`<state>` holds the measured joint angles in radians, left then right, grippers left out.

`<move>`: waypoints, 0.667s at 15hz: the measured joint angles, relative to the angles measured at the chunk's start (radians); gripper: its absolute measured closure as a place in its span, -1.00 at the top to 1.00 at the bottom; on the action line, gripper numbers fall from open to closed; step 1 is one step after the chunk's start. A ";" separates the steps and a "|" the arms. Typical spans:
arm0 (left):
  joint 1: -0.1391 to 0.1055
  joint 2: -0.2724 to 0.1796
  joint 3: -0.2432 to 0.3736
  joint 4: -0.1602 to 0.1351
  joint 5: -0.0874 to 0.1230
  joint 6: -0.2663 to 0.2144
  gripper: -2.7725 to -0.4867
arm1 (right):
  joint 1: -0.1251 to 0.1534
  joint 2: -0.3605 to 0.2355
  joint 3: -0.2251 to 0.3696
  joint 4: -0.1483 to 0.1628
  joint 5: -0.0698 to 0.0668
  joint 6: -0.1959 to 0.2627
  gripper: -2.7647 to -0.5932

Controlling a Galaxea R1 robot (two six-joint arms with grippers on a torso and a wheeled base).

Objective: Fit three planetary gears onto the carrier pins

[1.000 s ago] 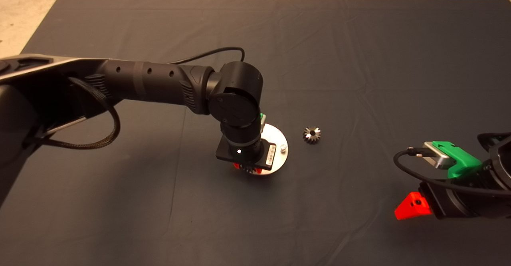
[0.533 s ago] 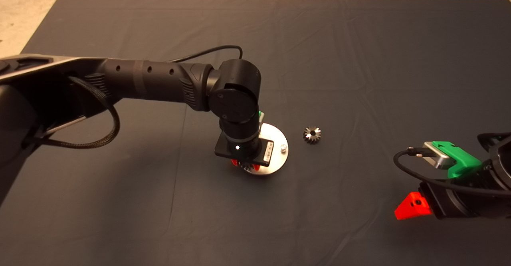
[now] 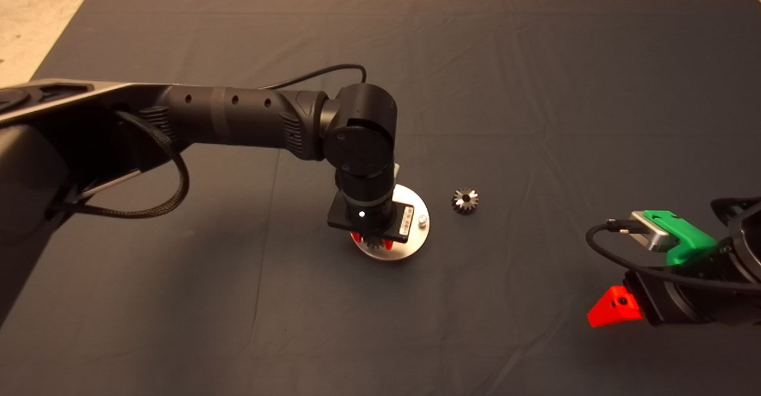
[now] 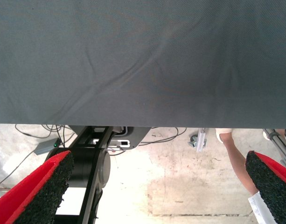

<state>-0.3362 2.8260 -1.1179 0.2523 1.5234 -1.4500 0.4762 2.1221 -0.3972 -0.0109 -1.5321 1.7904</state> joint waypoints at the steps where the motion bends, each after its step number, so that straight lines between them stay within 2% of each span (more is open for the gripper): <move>1: 0.000 0.000 0.000 -0.001 0.000 0.000 -0.66 | 0.000 0.000 0.000 0.000 0.000 0.000 0.99; 7: 0.000 -0.003 0.000 -0.002 -0.001 -0.001 -0.66 | 0.000 0.000 0.000 0.000 0.000 0.000 0.99; 10: 0.000 -0.009 0.000 -0.004 -0.009 -0.001 -0.67 | 0.000 0.000 0.000 0.000 0.000 0.000 0.99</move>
<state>-0.3366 2.8169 -1.1179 0.2481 1.5149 -1.4509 0.4762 2.1221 -0.3972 -0.0109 -1.5321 1.7904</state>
